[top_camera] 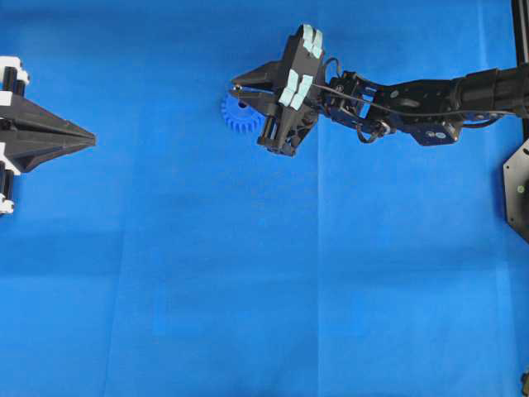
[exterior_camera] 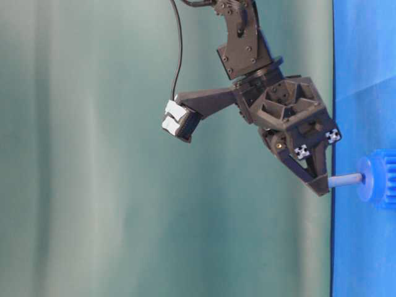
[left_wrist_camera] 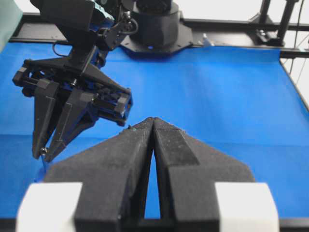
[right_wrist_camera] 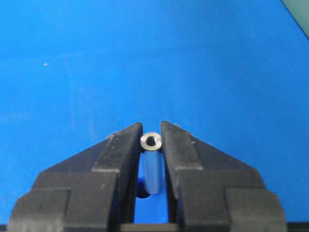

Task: Insert the shaft placed at a random location into the center hole of the small gear at another random location.
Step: 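Lower the held shaft into the gear's center hole, adjusting alignment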

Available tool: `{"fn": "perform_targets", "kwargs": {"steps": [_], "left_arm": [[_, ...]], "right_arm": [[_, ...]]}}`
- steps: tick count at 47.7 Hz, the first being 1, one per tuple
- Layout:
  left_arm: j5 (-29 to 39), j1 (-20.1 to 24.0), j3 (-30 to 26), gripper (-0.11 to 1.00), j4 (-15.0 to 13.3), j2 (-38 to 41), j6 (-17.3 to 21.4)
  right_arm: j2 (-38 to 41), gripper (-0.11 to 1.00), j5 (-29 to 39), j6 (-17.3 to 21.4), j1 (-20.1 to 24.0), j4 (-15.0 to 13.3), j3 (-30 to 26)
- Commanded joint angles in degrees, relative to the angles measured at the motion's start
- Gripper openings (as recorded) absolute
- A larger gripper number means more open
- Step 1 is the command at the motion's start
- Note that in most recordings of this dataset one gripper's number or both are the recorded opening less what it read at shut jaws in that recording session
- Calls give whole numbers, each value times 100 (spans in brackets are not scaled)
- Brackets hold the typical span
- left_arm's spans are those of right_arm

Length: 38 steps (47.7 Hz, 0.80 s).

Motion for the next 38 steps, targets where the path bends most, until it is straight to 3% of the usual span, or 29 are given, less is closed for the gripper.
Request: {"fn": "perform_targets", "kwargs": {"steps": [1, 19, 38], "left_arm": [[-26, 18, -53, 0, 0, 18, -9], [-26, 18, -44, 0, 9, 18, -9], [-26, 18, -53, 0, 0, 18, -9]], "right_arm": [[-79, 3, -35, 18, -9, 18, -88], [-536, 3, -35, -18, 9, 0, -88], [-334, 3, -422, 62, 97, 53, 44]]}}
